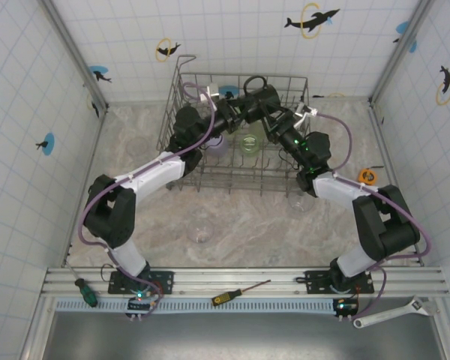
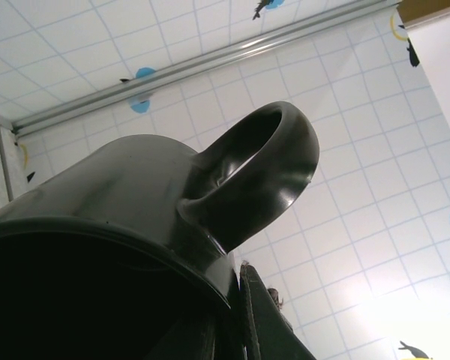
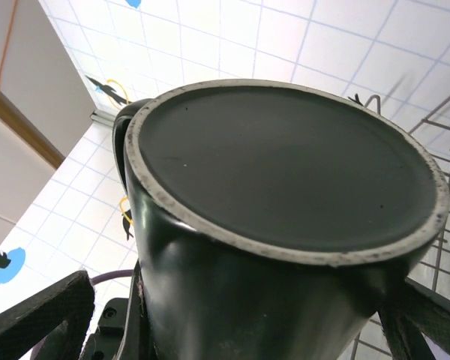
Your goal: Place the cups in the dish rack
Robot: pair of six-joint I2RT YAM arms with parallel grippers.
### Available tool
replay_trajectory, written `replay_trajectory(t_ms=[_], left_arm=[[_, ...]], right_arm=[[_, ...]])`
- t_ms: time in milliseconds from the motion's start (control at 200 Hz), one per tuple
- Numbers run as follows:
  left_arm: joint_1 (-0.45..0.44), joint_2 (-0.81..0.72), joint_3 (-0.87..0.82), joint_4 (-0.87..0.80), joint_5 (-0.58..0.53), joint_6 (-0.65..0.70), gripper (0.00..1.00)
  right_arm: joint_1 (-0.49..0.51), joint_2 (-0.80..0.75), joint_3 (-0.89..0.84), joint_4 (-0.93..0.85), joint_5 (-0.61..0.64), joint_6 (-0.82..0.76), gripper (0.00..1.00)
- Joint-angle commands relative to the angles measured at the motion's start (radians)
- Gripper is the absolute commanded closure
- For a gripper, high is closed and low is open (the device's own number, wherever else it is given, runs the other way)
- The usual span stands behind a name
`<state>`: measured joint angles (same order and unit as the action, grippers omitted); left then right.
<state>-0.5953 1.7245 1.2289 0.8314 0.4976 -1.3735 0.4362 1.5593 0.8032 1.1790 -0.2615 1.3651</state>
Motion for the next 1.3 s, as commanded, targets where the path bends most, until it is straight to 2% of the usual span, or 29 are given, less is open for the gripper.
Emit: replay_trajectory(t_ms=[0,560,831,876,1116,1296], left_arm=[[-0.009,0.004,0.015,0.168,-0.016,-0.050,1.00],[-0.024,0.049,0.008,0.212,0.004,-0.119,1.00],[-0.028,0.064,0.023,0.174,0.026,-0.120,1.00],[-0.028,0.070,0.026,0.174,0.031,-0.125,1.00],[-0.031,0.102,0.058,0.159,0.069,-0.136,1.00],[-0.033,0.114,0.062,0.163,0.088,-0.137,1.00]], right_arm=[[-0.004,0.023,-0.004,0.091,0.019,-0.031,0.00],[-0.034,0.120,0.030,0.233,0.051,0.001,0.00],[-0.042,0.156,0.044,0.291,0.036,0.020,0.01],[-0.043,0.164,0.044,0.304,0.033,0.022,0.04],[-0.051,0.183,0.029,0.341,0.019,0.013,0.37],[-0.059,0.158,0.000,0.349,0.016,-0.034,0.48]])
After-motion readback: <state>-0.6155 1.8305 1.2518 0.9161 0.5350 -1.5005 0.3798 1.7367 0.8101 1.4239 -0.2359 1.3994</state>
